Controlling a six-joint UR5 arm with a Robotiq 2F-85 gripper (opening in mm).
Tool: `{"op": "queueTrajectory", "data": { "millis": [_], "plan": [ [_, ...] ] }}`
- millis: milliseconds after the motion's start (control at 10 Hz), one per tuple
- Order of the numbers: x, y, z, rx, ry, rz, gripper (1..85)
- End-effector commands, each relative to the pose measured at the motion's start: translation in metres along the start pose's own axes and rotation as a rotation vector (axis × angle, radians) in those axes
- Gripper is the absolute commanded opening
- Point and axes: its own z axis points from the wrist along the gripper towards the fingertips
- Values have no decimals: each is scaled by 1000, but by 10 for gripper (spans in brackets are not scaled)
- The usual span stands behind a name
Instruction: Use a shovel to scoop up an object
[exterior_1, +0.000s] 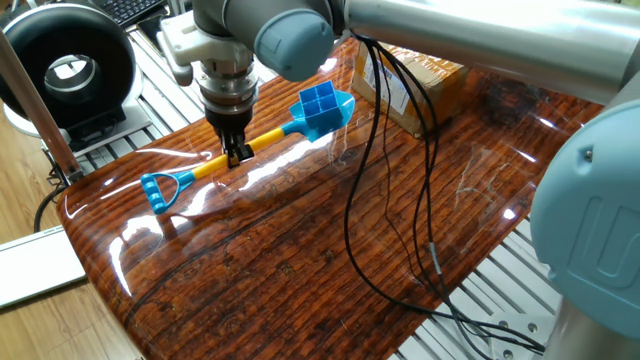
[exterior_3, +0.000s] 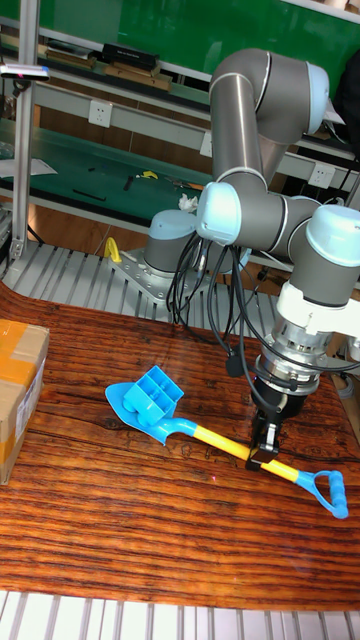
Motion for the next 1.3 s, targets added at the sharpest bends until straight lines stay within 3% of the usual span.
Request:
{"op": "queueTrajectory", "data": {
  "millis": [0,600,1200],
  "plan": [
    [-4,0,-1,-3,-16,9,13],
    [-7,2,-2,-8,-34,22,13],
    [-6,-6,-1,15,-35,37,13]
  ]
}}
